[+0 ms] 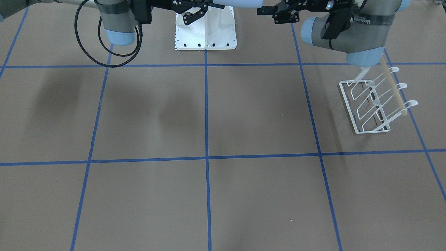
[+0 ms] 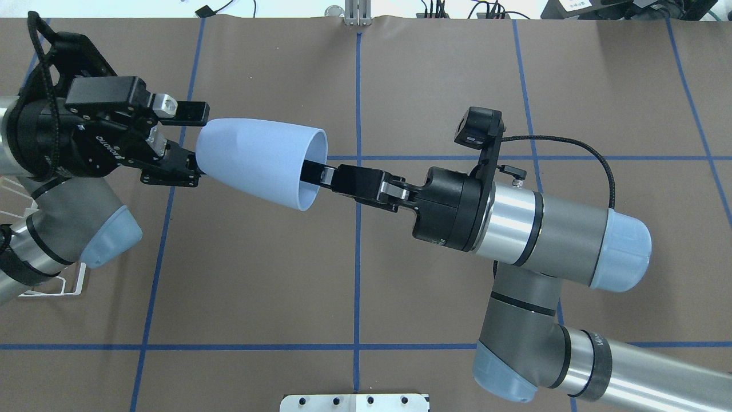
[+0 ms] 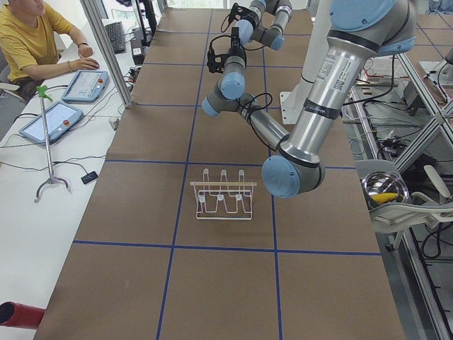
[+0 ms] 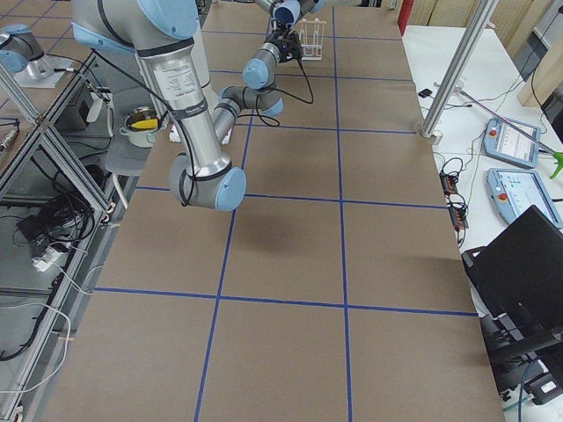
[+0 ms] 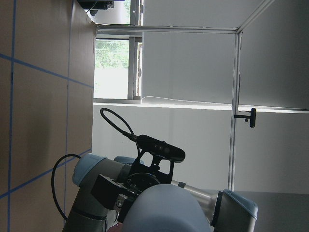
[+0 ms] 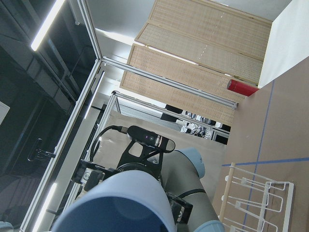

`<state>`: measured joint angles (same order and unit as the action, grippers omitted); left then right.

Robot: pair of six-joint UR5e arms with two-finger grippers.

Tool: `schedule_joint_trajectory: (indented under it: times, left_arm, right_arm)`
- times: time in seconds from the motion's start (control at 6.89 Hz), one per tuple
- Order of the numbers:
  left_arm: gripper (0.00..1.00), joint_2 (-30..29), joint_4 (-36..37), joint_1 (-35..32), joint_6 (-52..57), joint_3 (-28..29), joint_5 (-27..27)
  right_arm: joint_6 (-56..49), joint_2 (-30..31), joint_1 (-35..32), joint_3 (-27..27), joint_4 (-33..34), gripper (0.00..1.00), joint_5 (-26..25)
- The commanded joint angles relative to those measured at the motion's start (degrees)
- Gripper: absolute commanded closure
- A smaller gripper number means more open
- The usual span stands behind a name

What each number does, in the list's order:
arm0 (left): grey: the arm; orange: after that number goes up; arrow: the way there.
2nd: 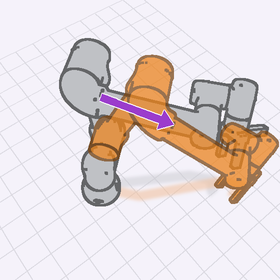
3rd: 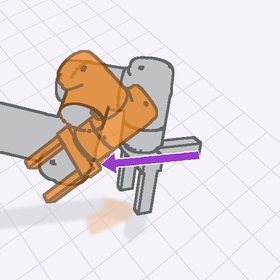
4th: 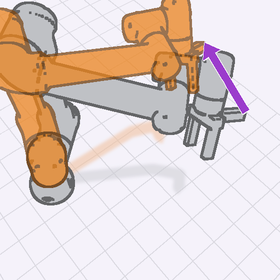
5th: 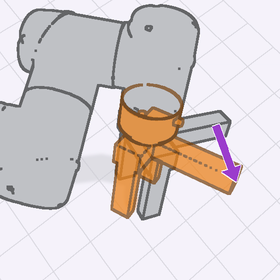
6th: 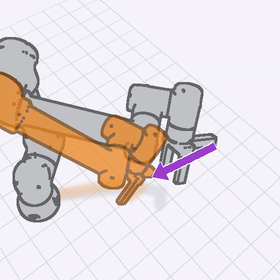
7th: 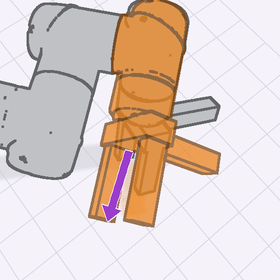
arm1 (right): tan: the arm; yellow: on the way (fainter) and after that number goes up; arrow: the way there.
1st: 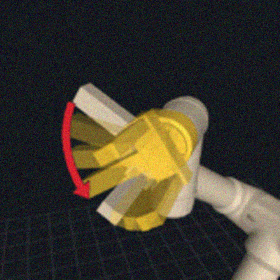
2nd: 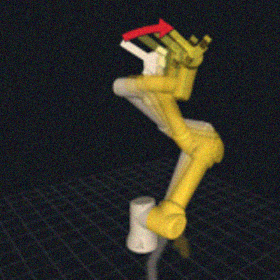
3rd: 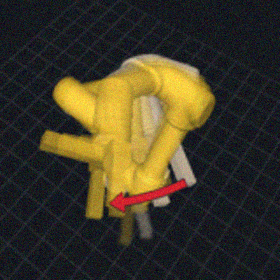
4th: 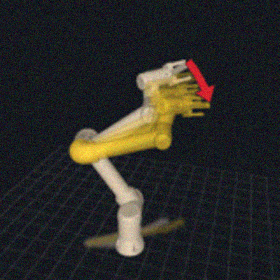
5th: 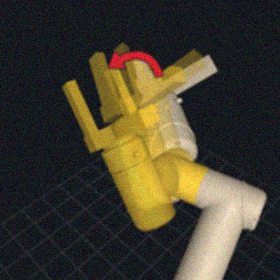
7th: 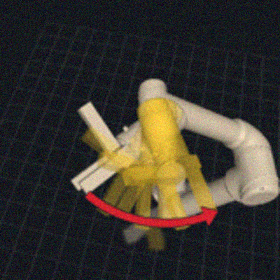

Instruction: Hang cup on cup holder

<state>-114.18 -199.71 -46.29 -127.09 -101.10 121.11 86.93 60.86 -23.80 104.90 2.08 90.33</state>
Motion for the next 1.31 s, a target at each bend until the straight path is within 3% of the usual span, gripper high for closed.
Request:
schedule_joint_trajectory:
  times: [0.0,0.15,1.02,1.16]
  left_arm:
    - [0.08,0.0,-0.1,0.0,0.0,0.0,0.0]
    - [0.18,0.1,-0.2,0.0,0.0,0.0,0.0]
    - [0.19,0.1,-1.1,0.1,0.0,0.0,0.1]
    - [0.25,0.1,-1.1,0.1,0.0,0.0,0.1]
  right_arm:
    - [0.0,0.0,0.4,0.0,0.0,1.00,-0.4]
    - [0.0,-0.2,0.4,0.0,0.0,1.00,-0.5]
    - [0.0,-0.6,0.4,-0.1,0.6,1.00,-0.9]
    - [0.0,-0.6,0.4,-0.1,0.7,1.00,-1.1]
